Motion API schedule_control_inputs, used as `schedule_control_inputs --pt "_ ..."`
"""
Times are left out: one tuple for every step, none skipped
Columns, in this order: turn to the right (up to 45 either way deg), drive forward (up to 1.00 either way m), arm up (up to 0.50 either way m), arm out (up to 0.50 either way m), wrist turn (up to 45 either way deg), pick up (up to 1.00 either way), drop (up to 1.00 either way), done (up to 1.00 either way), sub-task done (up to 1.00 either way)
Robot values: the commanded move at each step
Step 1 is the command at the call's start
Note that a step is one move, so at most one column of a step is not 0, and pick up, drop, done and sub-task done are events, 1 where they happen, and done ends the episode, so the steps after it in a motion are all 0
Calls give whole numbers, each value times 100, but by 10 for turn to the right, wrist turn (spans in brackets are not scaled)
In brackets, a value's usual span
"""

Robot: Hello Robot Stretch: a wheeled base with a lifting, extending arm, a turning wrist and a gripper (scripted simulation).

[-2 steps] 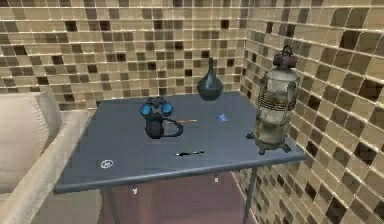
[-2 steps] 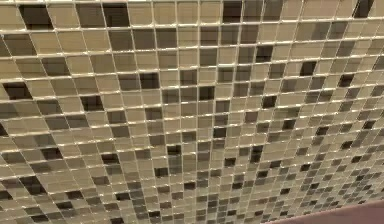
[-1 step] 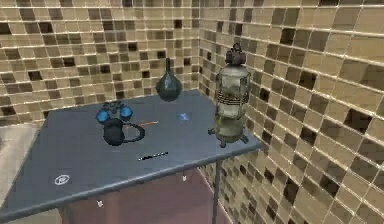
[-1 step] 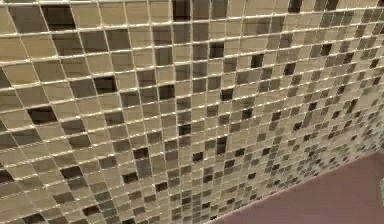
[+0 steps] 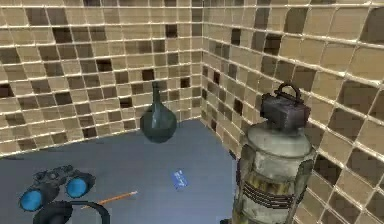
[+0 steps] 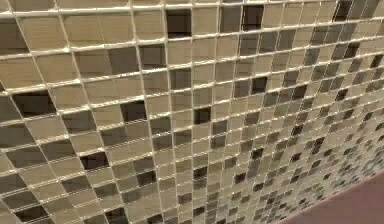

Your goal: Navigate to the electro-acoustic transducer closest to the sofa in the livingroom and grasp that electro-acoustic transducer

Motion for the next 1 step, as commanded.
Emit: schedule_control_inputs --pt "-450 0 0 0 0 0 0 0 0"
